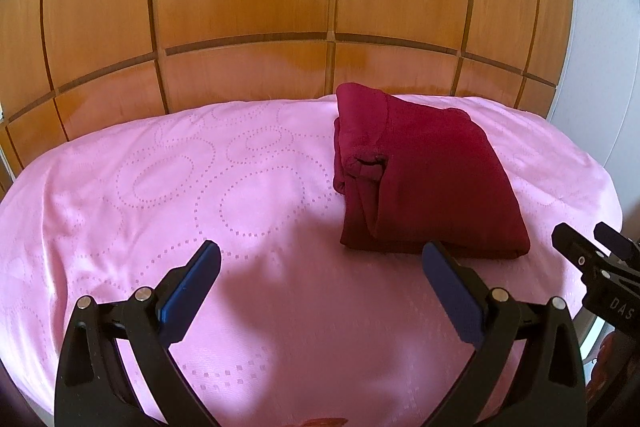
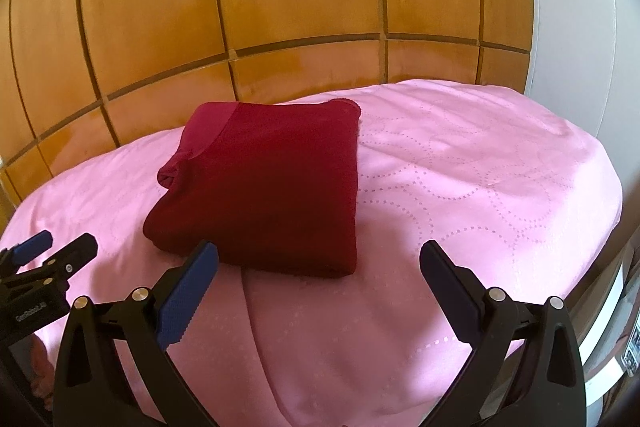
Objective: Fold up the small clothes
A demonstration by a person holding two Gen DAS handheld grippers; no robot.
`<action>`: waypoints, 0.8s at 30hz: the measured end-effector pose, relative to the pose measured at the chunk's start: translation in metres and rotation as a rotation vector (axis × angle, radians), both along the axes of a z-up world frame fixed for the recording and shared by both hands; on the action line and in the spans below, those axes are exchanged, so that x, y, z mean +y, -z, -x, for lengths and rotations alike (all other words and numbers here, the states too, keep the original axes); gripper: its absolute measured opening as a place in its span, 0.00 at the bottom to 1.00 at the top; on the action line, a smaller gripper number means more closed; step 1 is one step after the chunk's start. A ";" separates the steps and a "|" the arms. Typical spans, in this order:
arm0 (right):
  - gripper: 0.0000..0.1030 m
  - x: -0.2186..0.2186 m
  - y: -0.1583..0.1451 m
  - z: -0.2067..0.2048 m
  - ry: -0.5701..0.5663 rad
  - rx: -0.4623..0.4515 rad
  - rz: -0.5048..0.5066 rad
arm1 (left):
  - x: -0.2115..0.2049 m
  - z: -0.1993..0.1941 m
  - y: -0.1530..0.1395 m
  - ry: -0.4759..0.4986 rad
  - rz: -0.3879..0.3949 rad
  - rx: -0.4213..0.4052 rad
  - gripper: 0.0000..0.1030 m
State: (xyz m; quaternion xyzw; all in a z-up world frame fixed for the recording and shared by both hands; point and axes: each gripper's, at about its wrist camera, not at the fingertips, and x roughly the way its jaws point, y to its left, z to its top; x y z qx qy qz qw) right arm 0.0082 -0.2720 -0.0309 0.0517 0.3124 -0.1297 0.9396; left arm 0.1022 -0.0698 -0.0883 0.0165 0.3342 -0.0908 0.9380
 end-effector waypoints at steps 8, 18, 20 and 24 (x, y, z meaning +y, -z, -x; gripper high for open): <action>0.97 0.000 0.000 -0.001 0.000 0.002 0.001 | 0.002 -0.001 0.001 0.002 0.001 0.003 0.98; 0.97 -0.001 0.002 -0.002 -0.001 0.010 -0.001 | -0.001 0.002 0.003 -0.002 0.000 0.010 0.98; 0.97 -0.001 0.002 -0.002 -0.001 0.012 -0.001 | -0.001 0.001 0.003 0.000 -0.002 0.011 0.98; 0.97 -0.001 0.002 -0.002 -0.001 0.014 -0.001 | -0.002 0.002 0.004 -0.001 -0.002 0.012 0.98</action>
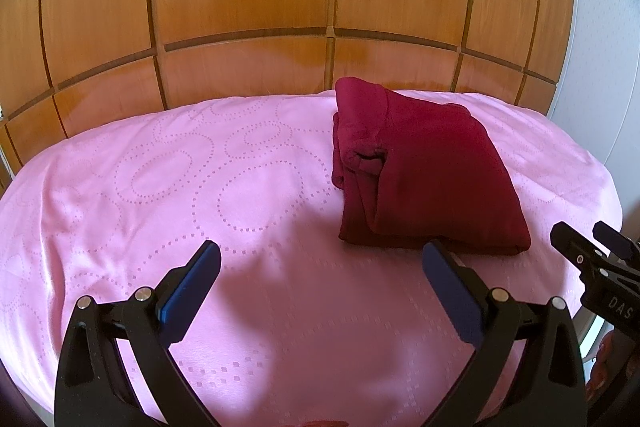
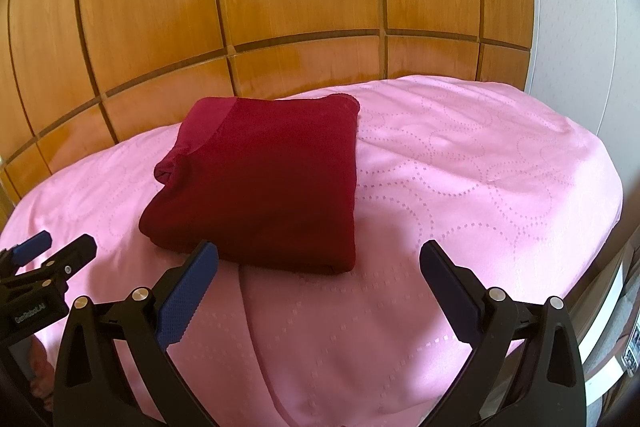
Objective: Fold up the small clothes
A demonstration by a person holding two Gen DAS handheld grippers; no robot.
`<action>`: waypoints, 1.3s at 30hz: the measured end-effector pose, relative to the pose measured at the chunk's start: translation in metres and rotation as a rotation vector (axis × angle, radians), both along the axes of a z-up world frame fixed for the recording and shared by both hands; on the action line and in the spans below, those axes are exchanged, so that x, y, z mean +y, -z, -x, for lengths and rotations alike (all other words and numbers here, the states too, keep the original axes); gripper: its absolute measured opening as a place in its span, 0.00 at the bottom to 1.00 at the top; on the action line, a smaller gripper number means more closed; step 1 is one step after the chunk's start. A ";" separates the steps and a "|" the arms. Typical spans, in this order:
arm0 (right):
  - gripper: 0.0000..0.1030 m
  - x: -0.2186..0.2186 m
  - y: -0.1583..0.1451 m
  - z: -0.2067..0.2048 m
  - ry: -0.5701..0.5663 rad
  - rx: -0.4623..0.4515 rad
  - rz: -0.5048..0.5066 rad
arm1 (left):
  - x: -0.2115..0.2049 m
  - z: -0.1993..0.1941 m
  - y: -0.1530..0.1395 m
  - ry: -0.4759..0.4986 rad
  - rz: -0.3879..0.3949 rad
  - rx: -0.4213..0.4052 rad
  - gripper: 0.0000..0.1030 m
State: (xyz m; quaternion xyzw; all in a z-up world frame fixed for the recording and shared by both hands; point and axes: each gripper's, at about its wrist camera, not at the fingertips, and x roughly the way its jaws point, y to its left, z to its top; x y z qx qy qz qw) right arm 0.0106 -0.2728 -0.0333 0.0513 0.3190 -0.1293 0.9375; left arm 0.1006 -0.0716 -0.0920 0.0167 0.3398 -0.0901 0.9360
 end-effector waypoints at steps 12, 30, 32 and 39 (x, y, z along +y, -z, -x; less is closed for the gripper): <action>0.97 -0.001 0.001 0.000 -0.001 0.005 0.000 | -0.001 0.000 0.001 0.001 -0.003 0.005 0.98; 0.97 -0.002 0.005 -0.002 -0.001 0.015 -0.005 | -0.001 0.000 0.004 0.006 -0.005 0.013 0.98; 0.97 -0.002 0.006 -0.001 0.000 0.017 -0.006 | -0.001 0.000 0.005 0.009 -0.006 0.014 0.98; 0.97 -0.003 0.007 -0.002 0.005 0.018 -0.009 | 0.000 -0.002 0.006 0.017 -0.005 0.018 0.98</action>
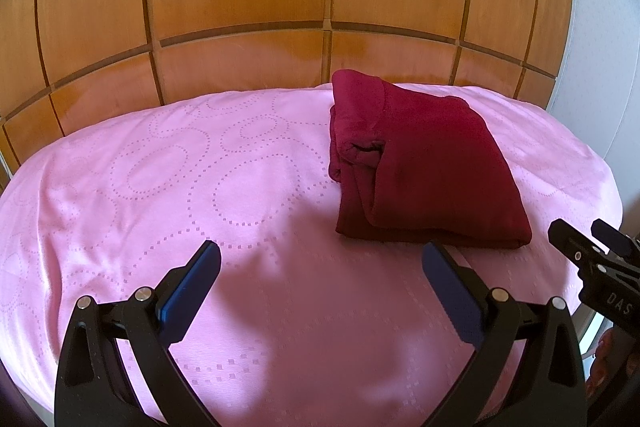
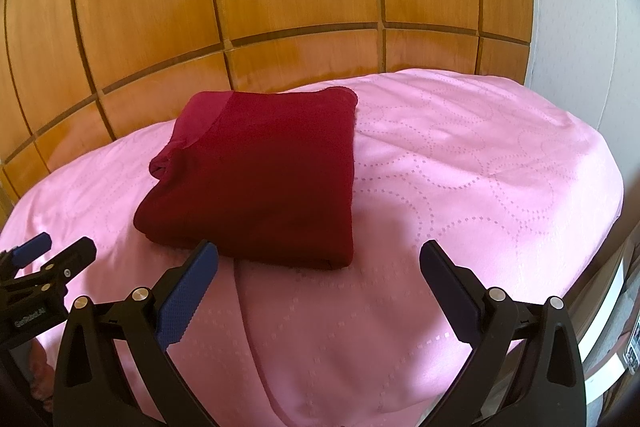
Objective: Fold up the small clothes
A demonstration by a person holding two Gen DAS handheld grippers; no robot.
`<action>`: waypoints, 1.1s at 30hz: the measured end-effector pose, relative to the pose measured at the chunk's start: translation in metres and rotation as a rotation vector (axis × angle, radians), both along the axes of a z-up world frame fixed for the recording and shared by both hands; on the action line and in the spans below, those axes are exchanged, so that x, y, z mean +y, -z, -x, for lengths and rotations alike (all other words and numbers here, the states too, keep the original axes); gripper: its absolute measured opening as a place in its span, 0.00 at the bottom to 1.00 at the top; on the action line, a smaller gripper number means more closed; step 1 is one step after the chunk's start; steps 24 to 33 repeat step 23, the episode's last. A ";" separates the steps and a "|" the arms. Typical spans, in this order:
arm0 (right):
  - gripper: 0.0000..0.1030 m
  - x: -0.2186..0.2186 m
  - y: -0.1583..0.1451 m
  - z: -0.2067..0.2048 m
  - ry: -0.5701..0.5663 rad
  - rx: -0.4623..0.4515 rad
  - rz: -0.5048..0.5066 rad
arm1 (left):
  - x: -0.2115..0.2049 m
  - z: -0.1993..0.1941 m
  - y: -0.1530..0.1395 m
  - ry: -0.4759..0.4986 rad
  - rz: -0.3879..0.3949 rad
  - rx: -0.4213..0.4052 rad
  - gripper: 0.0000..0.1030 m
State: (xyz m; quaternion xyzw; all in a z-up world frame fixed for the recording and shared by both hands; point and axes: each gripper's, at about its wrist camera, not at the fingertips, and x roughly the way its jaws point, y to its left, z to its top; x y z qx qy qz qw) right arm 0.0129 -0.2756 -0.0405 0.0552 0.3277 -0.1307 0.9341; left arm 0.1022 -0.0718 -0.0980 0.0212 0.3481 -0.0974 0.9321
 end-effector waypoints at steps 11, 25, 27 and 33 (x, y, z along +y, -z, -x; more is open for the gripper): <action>0.97 -0.002 0.001 -0.001 0.000 0.010 -0.009 | 0.004 -0.004 0.002 0.001 0.000 0.017 0.98; 0.97 -0.017 0.011 -0.011 0.024 0.036 -0.016 | 0.026 -0.032 0.014 -0.046 0.011 0.100 0.98; 0.97 -0.017 0.011 -0.011 0.024 0.036 -0.016 | 0.026 -0.032 0.014 -0.046 0.011 0.100 0.98; 0.97 -0.017 0.011 -0.011 0.024 0.036 -0.016 | 0.026 -0.032 0.014 -0.046 0.011 0.100 0.98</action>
